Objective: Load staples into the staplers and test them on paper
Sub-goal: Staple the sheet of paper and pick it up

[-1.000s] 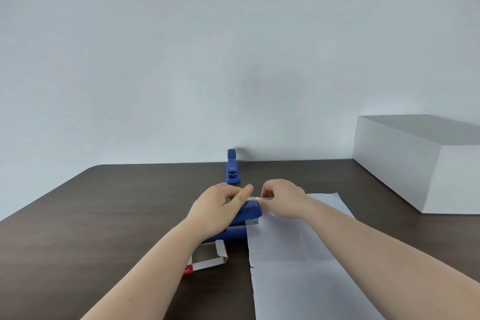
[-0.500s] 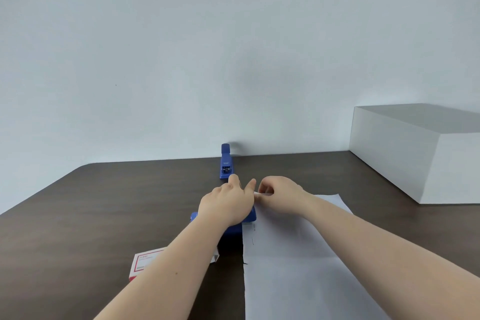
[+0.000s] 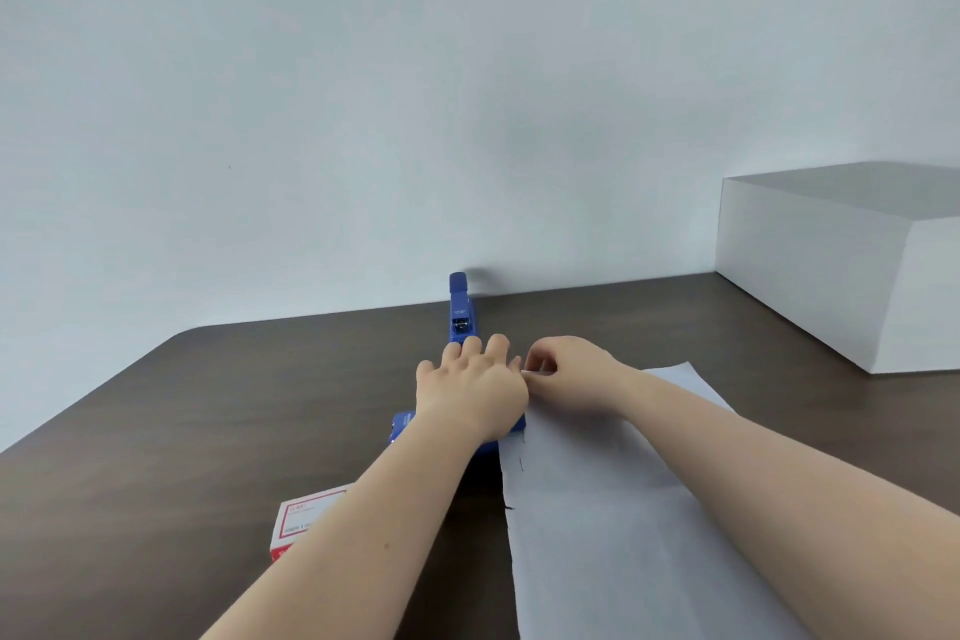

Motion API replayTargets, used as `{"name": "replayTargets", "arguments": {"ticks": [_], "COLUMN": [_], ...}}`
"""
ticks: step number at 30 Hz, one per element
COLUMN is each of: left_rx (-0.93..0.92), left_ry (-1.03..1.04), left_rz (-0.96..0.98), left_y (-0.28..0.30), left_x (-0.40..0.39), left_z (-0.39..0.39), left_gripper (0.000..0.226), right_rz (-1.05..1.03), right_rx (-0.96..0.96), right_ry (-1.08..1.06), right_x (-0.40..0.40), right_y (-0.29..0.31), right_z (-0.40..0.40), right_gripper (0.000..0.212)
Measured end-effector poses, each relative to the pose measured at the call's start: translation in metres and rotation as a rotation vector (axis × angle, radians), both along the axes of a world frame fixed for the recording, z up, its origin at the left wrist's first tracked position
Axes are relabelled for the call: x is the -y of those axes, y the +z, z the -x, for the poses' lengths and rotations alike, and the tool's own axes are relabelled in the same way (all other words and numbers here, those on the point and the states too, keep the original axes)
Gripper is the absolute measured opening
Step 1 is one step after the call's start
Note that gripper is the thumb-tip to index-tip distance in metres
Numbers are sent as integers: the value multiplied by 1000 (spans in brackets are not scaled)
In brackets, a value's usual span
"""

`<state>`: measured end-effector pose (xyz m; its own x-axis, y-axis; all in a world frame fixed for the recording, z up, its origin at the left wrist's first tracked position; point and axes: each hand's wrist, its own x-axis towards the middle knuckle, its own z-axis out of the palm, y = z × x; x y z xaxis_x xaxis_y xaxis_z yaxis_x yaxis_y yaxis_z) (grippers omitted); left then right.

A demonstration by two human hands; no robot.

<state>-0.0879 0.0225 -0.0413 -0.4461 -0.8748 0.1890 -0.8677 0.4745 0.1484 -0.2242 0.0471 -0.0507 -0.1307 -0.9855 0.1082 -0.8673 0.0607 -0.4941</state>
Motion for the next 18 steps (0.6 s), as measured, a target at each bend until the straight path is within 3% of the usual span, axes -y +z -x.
{"name": "replayTargets", "arguments": {"ticks": [6, 7, 10, 12, 18], "left_rx": [0, -110, -668, -833, -802], "left_ry": [-37, -31, 17, 21, -127], "left_rz": [-194, -243, -396, -397, -443], "left_y": [12, 18, 37, 48, 57], "left_x": [0, 0, -3, -8, -48], "left_z": [-6, -7, -16, -25, -36], "left_gripper": [39, 38, 38, 31, 17], "right_rz": [-27, -31, -19, 38, 256], "right_rx": [-39, -55, -108, -96, 2], "right_ry": [31, 22, -26, -44, -45], "right_x": [-2, -5, -17, -28, -68], "right_y": [3, 5, 15, 26, 63], "right_z": [2, 2, 6, 12, 16], "right_gripper": [34, 33, 29, 30, 38]}}
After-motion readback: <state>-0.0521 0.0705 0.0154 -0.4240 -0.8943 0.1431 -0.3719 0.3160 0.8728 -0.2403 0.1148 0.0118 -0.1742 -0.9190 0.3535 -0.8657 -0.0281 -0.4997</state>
